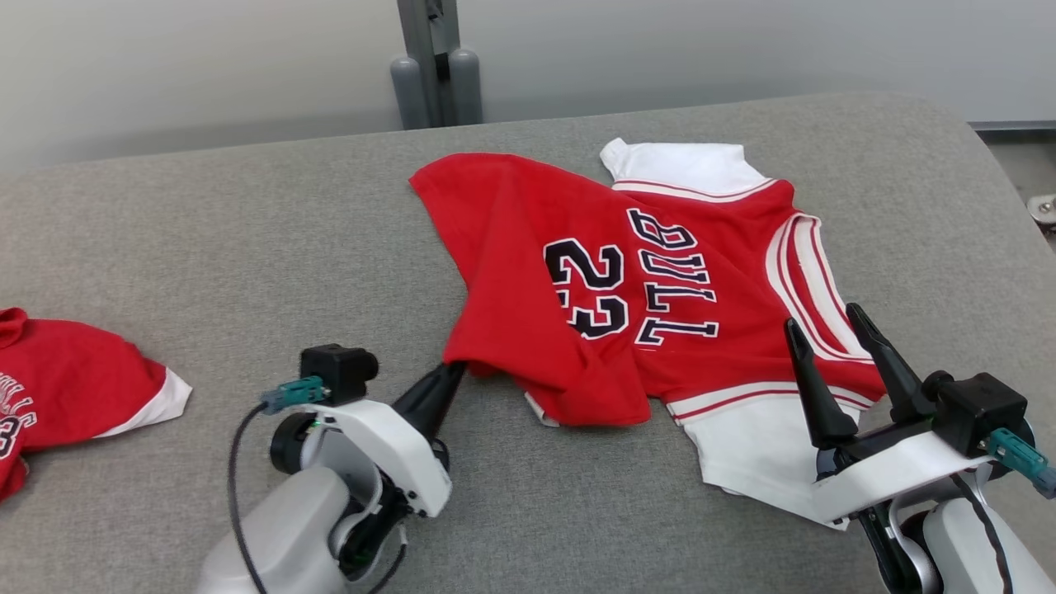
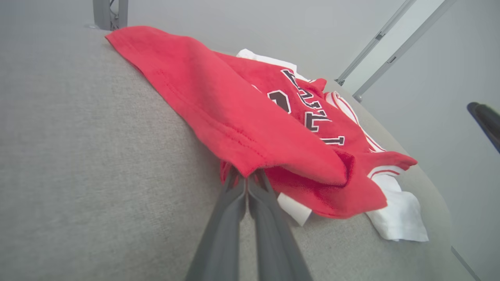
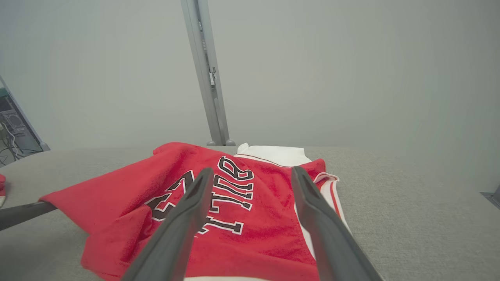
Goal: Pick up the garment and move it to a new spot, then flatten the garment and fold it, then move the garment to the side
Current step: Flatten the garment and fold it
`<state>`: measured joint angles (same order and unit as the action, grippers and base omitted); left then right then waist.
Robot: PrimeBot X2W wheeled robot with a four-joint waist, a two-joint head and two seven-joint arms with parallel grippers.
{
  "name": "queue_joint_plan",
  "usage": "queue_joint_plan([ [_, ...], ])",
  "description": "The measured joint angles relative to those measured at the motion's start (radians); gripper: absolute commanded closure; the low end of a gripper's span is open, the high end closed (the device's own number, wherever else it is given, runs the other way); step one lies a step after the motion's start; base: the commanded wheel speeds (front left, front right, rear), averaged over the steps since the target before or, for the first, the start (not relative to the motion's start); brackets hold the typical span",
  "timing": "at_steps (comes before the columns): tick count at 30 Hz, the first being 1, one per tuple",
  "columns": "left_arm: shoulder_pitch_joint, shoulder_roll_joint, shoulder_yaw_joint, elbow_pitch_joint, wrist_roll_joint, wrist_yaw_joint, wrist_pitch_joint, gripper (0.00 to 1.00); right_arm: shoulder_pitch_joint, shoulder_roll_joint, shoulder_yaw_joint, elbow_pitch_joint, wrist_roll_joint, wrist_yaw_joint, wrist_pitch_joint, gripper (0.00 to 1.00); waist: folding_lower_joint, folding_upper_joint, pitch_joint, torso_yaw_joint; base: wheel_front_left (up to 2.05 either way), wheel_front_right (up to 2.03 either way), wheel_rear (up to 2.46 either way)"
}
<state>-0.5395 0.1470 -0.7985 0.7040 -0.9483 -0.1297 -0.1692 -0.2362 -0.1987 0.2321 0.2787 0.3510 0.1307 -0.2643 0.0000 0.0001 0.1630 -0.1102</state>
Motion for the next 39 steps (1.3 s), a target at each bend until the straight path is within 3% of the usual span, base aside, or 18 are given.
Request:
queue_joint_plan([
  [3,0.004,0.085,0.013,-0.045,-0.031,0.000,0.002,1.00,0.003,-0.001,0.003,0.000,-0.003,0.000,0.000,0.00,0.0000,0.0000,-0.017,0.032,0.00,0.00,0.00],
  [9,0.023,0.158,0.024,-0.094,-0.037,0.012,0.031,1.00,0.013,-0.002,0.008,0.001,-0.006,0.000,0.000,0.00,0.0000,0.0000,-0.028,0.064,0.00,0.00,0.00],
  [15,-0.002,0.243,-0.016,-0.137,0.031,0.106,0.146,1.00,0.012,-0.003,0.027,-0.003,-0.007,0.000,0.000,0.00,0.0000,0.0000,-0.014,0.067,0.00,0.00,0.00],
  [20,-0.075,0.243,-0.030,-0.136,0.052,0.161,0.227,1.00,-0.006,0.000,0.051,-0.002,-0.007,0.000,0.000,0.00,0.0000,0.0000,0.010,0.038,0.00,0.00,0.00],
  [26,-0.172,0.220,-0.052,-0.051,0.082,0.186,0.295,1.00,-0.032,0.009,0.066,-0.001,-0.007,0.000,0.000,0.00,0.0000,0.0000,0.053,-0.014,0.00,0.00,0.00],
  [27,-0.186,0.219,-0.061,-0.028,0.092,0.189,0.309,0.65,-0.034,0.011,0.068,-0.001,-0.005,0.000,0.000,0.00,0.0000,0.0000,0.061,-0.022,0.00,0.00,0.00],
  [28,-0.197,0.217,-0.065,-0.004,0.098,0.194,0.319,0.18,-0.037,0.012,0.067,0.000,-0.004,0.000,0.000,0.00,0.0000,0.0000,0.069,-0.030,0.00,0.00,0.00],
  [29,-0.208,0.215,-0.067,0.021,0.100,0.201,0.325,0.00,-0.042,0.014,0.067,0.000,-0.004,0.000,0.000,0.00,0.0000,0.0000,0.076,-0.037,0.00,0.00,0.00],
  [35,-0.247,0.207,-0.102,0.134,0.148,0.215,0.316,0.00,-0.046,0.022,0.065,0.000,-0.001,0.000,0.000,0.00,0.0000,0.0000,0.100,-0.061,0.00,0.00,0.00],
  [39,-0.245,0.192,-0.088,0.169,0.148,0.220,0.230,0.00,-0.046,0.017,0.048,-0.003,0.001,0.000,0.000,0.00,0.0000,0.0000,0.091,-0.046,0.00,0.00,0.00],
])
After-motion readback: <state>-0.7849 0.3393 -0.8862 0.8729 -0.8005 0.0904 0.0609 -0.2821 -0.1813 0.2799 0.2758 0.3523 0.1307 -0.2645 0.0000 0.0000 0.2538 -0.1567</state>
